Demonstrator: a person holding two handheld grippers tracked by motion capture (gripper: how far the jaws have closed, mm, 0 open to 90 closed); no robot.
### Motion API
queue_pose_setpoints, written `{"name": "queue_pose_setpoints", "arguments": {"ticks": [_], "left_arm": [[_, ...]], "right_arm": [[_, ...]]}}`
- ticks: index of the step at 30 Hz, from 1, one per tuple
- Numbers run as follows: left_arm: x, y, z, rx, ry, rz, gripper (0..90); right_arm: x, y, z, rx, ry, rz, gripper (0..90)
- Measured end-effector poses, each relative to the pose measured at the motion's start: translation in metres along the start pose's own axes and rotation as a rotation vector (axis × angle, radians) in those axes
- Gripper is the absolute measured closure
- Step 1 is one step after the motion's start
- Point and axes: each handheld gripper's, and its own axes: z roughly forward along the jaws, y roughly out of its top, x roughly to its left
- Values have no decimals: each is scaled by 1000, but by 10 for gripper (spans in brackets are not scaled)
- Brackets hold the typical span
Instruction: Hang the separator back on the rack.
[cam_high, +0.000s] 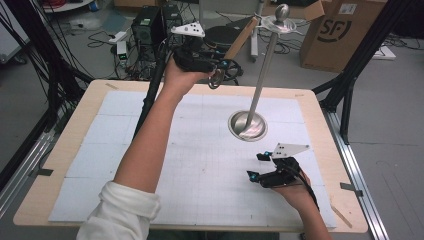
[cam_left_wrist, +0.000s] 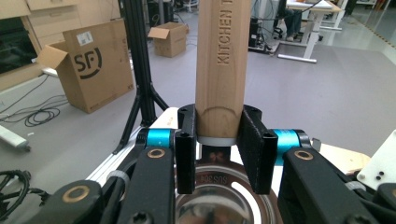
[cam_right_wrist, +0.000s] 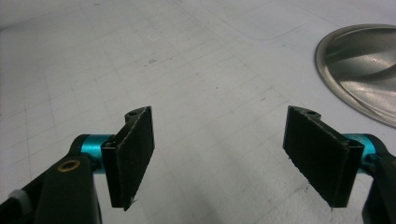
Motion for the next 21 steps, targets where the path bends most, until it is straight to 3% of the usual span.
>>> {"name": "queue_pose_setpoints", "arguments": {"ticks": [21], "left_arm": [[-2,-7,21,39,-16,-12,692]], "right_arm": [[0,0,0,1,1,-3,239]]}}
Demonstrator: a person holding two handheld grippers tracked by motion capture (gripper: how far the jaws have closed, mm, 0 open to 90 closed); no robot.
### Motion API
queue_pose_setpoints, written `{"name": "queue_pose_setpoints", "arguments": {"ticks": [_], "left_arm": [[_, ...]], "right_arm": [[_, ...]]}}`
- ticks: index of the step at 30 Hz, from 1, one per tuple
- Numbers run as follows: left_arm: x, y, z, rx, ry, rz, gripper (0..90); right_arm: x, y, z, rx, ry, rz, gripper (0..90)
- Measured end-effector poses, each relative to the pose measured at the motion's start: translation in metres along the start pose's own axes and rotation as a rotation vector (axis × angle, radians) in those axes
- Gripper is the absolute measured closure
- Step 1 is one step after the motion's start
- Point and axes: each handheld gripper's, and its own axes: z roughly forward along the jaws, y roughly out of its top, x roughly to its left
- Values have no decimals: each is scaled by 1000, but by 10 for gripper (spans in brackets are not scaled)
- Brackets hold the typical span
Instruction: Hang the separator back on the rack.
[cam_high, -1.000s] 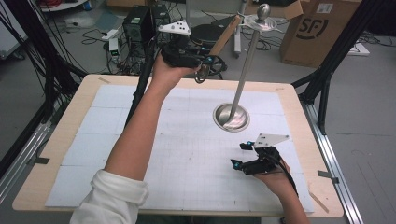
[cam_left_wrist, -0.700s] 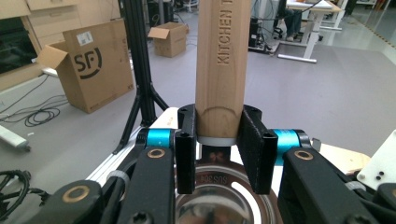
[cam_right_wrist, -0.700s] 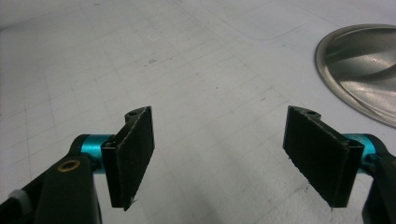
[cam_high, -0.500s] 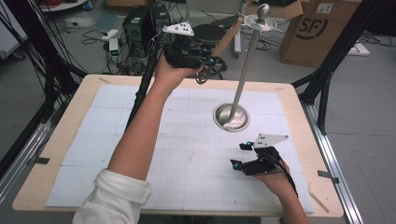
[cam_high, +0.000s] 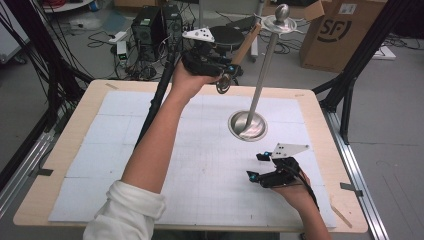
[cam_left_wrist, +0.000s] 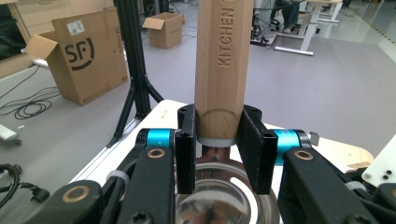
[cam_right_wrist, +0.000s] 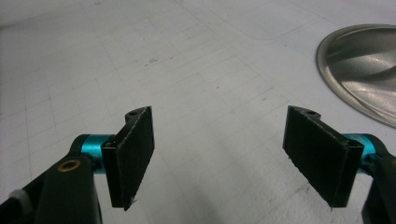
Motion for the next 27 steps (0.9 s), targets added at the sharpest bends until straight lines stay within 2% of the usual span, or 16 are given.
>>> {"name": "queue_pose_setpoints", "arguments": {"ticks": [9,22,27], "left_arm": [[-2,3,10,47,3,13,692],[-3,6,18,68,-6,-14,687],[-4,8,20,76,-5,-12,678]], "right_arm": [[0,0,0,-6,1,-3,239],[-1,0,-2,-9,3,-5,239],[-1,0,-2,-12,-2,-4,239]]}}
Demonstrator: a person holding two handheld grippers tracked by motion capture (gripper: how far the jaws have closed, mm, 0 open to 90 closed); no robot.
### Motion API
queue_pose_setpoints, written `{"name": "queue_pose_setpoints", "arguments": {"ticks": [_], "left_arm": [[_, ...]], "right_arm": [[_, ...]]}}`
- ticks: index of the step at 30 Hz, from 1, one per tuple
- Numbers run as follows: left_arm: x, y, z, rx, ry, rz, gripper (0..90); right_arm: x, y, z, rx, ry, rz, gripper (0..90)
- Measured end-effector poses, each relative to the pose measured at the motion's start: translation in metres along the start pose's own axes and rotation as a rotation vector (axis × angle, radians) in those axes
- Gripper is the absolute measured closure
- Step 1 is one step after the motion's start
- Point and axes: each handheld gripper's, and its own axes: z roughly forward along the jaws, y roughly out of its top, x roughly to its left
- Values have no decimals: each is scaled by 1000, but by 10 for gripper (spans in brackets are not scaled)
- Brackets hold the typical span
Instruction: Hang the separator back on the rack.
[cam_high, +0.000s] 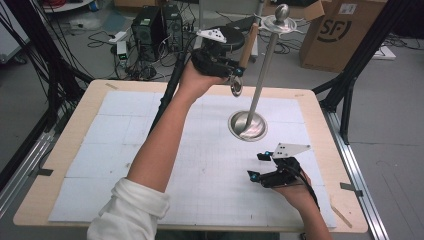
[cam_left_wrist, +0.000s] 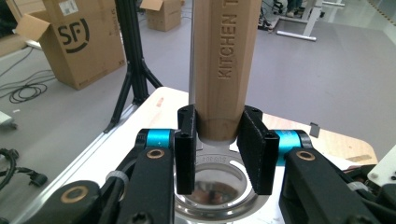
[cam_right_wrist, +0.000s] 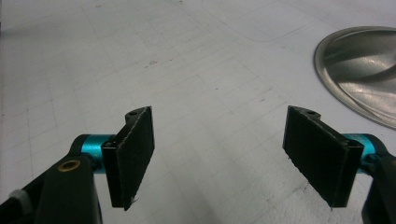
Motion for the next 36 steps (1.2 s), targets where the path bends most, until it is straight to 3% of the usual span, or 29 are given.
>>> {"name": "queue_pose_setpoints", "arguments": {"ticks": [10,14,29,36], "left_arm": [[0,1,-5,11,6,-21,563],[1,1,-11,27,32,-30,494],[10,-14,-45,71,50,-78,366],[13,-24,-68,54,77,-80,347]], "right_arm": [[0,-1,0,3,2,8,239],[-1,-1,-1,0,3,8,239],[1,0,-1,3,3,4,241],[1,0,-1,4,0,3,241]]}}
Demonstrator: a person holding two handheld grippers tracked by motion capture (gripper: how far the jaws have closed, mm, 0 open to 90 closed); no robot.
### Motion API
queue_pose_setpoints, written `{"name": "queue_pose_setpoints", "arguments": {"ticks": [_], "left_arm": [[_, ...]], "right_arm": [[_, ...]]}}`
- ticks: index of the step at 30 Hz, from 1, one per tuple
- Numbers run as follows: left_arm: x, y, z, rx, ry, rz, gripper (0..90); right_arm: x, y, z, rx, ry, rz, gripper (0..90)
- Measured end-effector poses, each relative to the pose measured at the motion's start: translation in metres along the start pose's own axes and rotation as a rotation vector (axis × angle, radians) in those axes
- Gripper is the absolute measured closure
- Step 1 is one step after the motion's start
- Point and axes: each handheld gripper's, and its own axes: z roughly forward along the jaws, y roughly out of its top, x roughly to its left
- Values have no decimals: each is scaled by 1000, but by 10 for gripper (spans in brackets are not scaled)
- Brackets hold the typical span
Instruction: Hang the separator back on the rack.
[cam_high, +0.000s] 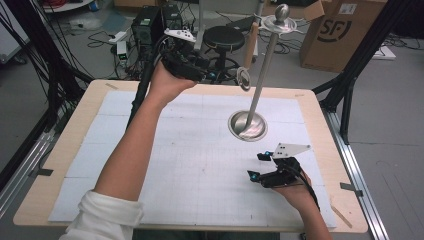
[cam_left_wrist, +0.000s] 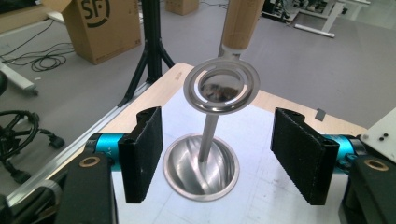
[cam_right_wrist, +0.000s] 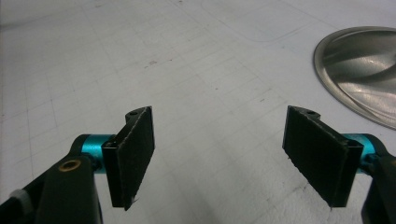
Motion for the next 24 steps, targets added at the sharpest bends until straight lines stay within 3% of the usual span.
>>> {"name": "queue_pose_setpoints", "arguments": {"ticks": [7,18,24], "left_arm": [[3,-14,-14,21,-17,-8,344],[4,-32,-32,22,45,-17,202],[5,-42,-37,17,57,-25,168]], "right_arm": [[1,0,2,7,3,2,241],[2,0,4,11,2,-6,241],[2,0,4,14,4,-11,242]]}}
